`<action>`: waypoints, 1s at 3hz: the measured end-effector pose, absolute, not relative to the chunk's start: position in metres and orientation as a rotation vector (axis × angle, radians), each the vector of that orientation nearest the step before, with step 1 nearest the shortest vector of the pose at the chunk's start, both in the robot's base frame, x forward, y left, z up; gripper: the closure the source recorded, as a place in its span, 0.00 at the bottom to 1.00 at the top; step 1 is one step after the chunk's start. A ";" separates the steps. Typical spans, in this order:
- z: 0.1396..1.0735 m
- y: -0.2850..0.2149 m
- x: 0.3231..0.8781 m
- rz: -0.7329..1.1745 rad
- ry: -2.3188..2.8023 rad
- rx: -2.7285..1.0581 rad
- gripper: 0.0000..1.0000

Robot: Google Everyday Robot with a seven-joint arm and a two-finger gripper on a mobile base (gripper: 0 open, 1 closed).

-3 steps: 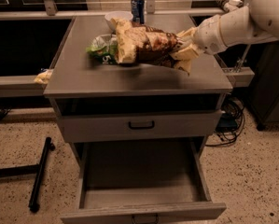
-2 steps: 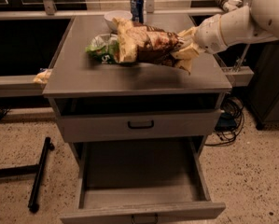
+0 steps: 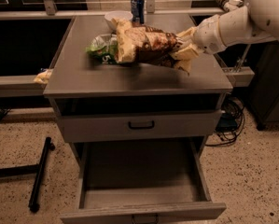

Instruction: Pick brown chip bag from middle drawer and place on counter

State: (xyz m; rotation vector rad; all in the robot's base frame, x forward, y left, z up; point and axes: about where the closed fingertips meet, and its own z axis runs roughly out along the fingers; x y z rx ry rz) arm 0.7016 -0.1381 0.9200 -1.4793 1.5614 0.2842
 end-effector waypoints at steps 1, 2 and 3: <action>0.920 -0.138 0.702 0.284 1.561 -1.479 0.13; 0.920 -0.138 0.702 0.284 1.561 -1.479 0.00; 0.920 -0.138 0.702 0.284 1.561 -1.479 0.00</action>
Offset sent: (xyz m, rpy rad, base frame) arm 0.0000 0.0000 0.0000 0.0000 0.0000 0.0000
